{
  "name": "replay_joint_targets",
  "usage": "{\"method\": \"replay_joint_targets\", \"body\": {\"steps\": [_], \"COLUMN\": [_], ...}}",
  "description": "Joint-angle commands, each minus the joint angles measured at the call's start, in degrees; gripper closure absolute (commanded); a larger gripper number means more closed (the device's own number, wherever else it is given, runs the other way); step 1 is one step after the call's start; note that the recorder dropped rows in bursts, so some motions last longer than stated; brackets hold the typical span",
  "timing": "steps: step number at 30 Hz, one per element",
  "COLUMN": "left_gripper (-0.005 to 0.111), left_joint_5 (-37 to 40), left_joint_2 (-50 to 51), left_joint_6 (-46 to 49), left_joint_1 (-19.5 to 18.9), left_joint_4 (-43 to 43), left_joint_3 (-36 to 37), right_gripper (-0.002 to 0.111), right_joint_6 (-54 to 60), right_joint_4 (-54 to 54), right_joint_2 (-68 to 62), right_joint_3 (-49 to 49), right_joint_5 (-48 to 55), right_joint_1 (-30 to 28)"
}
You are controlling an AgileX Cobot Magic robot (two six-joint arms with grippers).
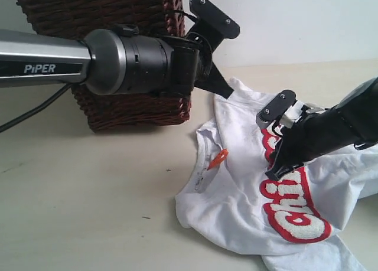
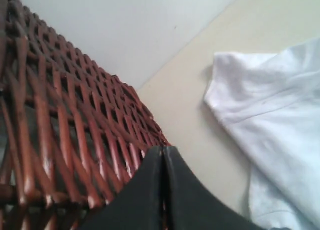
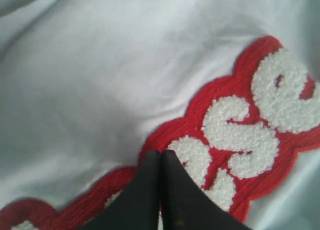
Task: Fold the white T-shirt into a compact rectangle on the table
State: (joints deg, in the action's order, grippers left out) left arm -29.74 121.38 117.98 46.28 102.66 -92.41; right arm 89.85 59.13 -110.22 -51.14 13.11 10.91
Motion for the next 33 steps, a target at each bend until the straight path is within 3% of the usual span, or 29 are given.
{"method": "replay_joint_targets", "body": {"steps": [1, 7, 21, 29, 33], "left_gripper": [0.107, 0.107, 0.107, 0.107, 0.107], "left_joint_5": [7.17, 9.02, -1.52, -9.94, -8.91], "left_joint_2": [-4.73, -4.91, -1.7, -1.82, -2.37], "left_joint_6": [1.58, 1.58, 0.02, 0.51, 0.53], "left_joint_1": [0.64, 2.13, -6.51, -8.8, -8.28], "left_joint_4": [-4.98, -2.72, -2.72, -2.72, -2.72], "left_joint_3": [-1.08, -1.08, -1.08, -0.39, 1.96], "right_gripper": [0.108, 0.108, 0.108, 0.108, 0.108], "right_joint_6": [-0.15, -1.67, -3.51, -4.56, -4.56], "right_joint_4": [1.01, 1.33, 1.33, 1.33, 1.33], "right_joint_2": [7.91, 18.75, 21.85, 21.85, 21.85], "right_joint_3": [0.23, 0.23, 0.23, 0.23, 0.23], "right_joint_5": [2.72, 8.29, 10.33, 11.91, 12.05], "right_joint_1": [-0.33, -0.33, -0.33, -0.33, -0.33]}}
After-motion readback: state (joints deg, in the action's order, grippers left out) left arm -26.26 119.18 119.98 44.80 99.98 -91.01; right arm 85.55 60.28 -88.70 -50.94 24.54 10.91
